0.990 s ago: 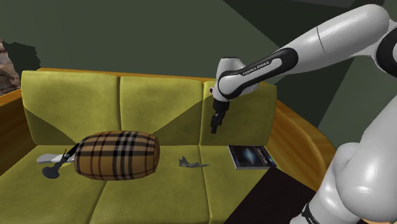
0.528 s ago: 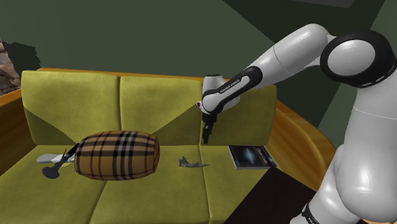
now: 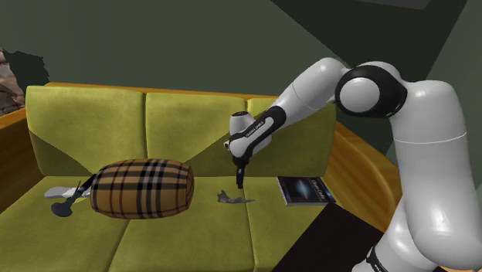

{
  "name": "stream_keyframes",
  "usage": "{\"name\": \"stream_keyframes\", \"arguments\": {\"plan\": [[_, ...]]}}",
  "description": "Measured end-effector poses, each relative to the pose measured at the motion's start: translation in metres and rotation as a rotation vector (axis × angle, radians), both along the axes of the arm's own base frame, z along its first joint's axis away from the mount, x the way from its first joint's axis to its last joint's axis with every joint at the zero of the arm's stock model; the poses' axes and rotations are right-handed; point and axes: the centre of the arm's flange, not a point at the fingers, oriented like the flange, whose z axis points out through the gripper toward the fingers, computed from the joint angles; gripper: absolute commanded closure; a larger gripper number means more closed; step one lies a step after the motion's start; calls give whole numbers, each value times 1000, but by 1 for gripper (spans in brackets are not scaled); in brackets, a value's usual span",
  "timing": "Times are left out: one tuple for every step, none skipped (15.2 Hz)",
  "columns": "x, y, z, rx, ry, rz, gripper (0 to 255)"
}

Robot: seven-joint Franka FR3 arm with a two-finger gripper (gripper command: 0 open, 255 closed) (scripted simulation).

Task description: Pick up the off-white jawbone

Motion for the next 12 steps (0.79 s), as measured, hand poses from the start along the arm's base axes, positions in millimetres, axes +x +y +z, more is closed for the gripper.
{"name": "stream_keyframes", "arguments": {"plan": [[5,6,-12,-5,6,22,0],[11,7,-24,-10,13,44,0],[15,8,-36,-15,19,66,0],[21,13,-50,-20,25,88,0],[24,17,-61,-25,32,110,0],[27,20,-71,-30,38,131,0],[28,21,-82,-33,41,142,0],[29,22,-89,-34,43,147,0],[30,22,-96,-35,43,150,0],[29,22,-102,-35,44,151,0],[30,23,-108,-35,44,152,0],[31,23,-113,-35,44,152,0]]}}
